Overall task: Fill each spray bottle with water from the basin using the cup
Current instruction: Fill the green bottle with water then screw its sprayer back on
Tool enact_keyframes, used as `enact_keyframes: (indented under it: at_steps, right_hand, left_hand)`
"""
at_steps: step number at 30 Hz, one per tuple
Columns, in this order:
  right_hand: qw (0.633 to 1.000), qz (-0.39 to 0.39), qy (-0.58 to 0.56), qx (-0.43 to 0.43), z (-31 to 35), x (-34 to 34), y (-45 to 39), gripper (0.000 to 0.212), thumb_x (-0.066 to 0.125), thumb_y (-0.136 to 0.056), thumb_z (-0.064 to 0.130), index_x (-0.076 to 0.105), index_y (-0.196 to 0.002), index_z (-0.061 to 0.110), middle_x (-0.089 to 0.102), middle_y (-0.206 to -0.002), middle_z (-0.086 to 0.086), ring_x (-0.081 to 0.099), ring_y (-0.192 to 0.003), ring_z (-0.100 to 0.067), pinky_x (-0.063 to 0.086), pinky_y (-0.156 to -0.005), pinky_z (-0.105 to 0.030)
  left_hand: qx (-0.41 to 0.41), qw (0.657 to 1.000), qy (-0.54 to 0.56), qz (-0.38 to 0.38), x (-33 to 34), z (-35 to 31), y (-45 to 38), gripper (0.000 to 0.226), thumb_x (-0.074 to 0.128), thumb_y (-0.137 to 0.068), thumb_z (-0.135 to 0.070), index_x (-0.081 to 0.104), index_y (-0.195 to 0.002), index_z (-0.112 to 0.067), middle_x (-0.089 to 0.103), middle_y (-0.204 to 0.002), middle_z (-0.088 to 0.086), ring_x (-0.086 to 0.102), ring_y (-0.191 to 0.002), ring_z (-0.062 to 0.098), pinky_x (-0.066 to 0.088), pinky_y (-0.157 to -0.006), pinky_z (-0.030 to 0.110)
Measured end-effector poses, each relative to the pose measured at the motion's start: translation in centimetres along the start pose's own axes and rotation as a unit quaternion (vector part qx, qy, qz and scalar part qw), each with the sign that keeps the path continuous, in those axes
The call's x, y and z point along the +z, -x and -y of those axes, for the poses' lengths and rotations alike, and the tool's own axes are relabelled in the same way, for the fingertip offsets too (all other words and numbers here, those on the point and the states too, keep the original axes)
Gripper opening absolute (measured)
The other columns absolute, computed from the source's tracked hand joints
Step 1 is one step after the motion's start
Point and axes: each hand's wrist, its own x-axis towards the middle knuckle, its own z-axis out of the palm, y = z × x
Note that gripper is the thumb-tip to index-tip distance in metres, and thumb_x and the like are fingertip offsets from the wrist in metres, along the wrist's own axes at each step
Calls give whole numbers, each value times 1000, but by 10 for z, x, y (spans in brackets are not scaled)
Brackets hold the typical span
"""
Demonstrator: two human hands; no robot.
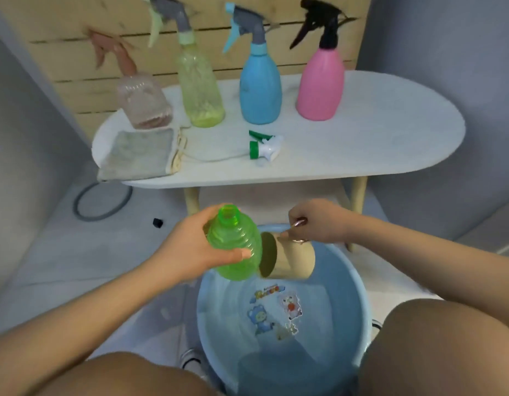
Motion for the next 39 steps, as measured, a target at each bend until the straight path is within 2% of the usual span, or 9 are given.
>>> enact_keyframes:
  at_steps: [7,10,12,15,19,23,26,33,39]
  right_hand:
    - [980,-56,-171,87,25,-72,40,31,58,-90,34,50,-66,16,47,-65,1,44,-63,-15,34,-54,-21]
    - [962,-106,-218,128,28,-97,50,35,56,-92,34,48,-63,16,44,-66,-1,40,-59,-13,32,-54,-23]
    - [925,-162,-302,163,22,-106,55,38,59,-91,34,49,-61,13,42,-64,-3,38,-57,-17,32,-56,-26]
    - [859,-230,-415,193,14,-114,60,36,59,-91,32,51,-62,12,41,-64,-4,38,-56,-16,32,-55,-26]
    - [796,-312,-488,177,3,-111,64,30,54,-94,29,53,-71,10,45,-66,-1,43,-59,-14,34,-54,-25]
    - [751,-378,-502,200,-11,-109,58,28,51,-96,30,55,-84,5,47,-72,-3,44,-73,-22,38,-70,-31]
    - [729,-402,-512,212,-22,-107,49,28,50,-95,27,53,-76,6,49,-78,-6,42,-69,-20,36,-70,-32]
    - [714,-408,-512,246,-44,-111,35,33,46,-97,30,54,-69,14,54,-80,-4,46,-74,-21,34,-55,-26]
    - [774,-347,-457,268,-53,-113,30,40,43,-97,32,63,-86,0,50,-82,-7,46,-79,-25,49,-89,-40]
  left_hand:
    - [18,998,-7,-62,-40,-76,8,46,88,-49,-34,64,-89,-26,73,-85,-9,67,-76,-4,50,-69,14]
    - [18,994,-4,-104,-47,-100,0,65,86,-40,-47,65,-98,-27,72,-93,-9,68,-84,3,54,-81,27]
    - [22,992,5,-123,-46,-115,-4,71,87,-43,-45,65,-108,-24,71,-97,-8,68,-86,6,54,-79,28]
    - [36,987,20,-153,-38,-133,-13,48,90,-56,-24,67,-98,-23,71,-87,-10,67,-75,2,50,-69,22]
    - [27,985,22,-170,-24,-141,-27,61,83,-35,-44,68,-91,-25,72,-87,-7,69,-81,11,54,-76,30]
    - [31,984,29,-174,-11,-146,-41,49,83,-44,-36,67,-89,-25,72,-86,-8,69,-81,12,55,-78,32]
    - [26,984,37,-173,-1,-150,-48,51,81,-43,-38,66,-90,-25,72,-87,-6,69,-81,13,55,-81,35]
    - [13,985,38,-169,14,-152,-62,55,80,-42,-42,66,-92,-27,71,-88,-9,68,-84,13,55,-82,34]
    - [9,986,40,-164,22,-155,-67,55,81,-40,-41,65,-92,-28,72,-89,-7,68,-84,14,55,-84,37]
